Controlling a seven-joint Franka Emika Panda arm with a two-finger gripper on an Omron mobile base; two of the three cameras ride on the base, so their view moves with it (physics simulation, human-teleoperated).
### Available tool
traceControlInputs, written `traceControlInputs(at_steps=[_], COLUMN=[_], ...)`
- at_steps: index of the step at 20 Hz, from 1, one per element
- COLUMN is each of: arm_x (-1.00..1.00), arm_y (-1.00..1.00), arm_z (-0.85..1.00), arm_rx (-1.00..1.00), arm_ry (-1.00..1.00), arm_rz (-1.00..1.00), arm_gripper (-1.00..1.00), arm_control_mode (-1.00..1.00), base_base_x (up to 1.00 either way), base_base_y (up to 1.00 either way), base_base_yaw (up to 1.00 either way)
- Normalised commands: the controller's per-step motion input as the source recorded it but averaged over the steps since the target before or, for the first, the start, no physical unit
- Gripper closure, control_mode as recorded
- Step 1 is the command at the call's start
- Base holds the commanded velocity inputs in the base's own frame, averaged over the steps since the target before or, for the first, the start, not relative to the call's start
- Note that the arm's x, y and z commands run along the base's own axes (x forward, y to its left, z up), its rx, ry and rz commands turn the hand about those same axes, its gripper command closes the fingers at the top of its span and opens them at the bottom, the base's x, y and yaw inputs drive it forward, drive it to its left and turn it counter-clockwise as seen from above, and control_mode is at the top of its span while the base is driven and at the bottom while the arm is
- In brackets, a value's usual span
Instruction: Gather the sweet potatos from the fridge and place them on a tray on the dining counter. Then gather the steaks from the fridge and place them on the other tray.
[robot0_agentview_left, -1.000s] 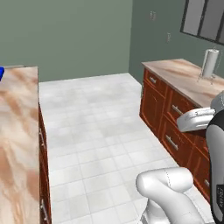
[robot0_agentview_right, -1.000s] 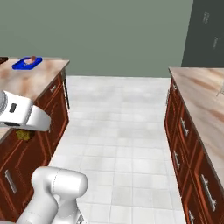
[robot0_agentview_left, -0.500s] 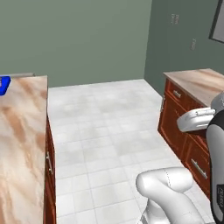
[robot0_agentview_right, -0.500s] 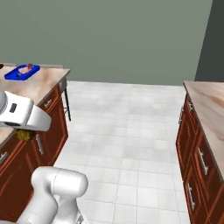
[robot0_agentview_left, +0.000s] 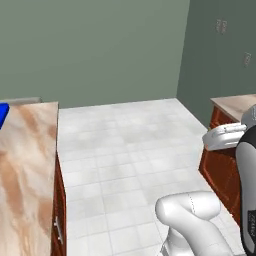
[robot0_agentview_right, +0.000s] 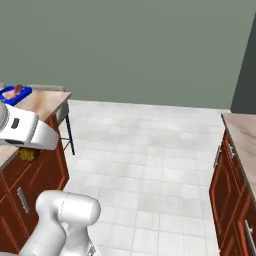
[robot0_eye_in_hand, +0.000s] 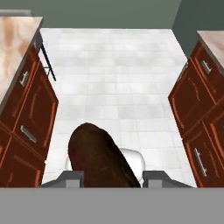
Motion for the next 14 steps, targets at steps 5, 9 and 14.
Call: traceControlInputs(at_steps=[5, 9, 14], arm_x=[0.00, 0.00, 0.00], arm_y=[0.00, 0.00, 0.00], arm_z=[0.00, 0.00, 0.00], arm_rx=[0.00, 0.00, 0.00], arm_ry=[0.00, 0.00, 0.00], arm_rz=[0.00, 0.00, 0.00], arm_gripper=[1.00, 1.00, 1.00], arm_control_mode=[1.00, 1.00, 1.00], base_base_x=[1.00, 1.00, 1.00], base_base_y=[-0.02, -0.27, -0.34], base_base_yaw=[0.11, 0.13, 0.14])
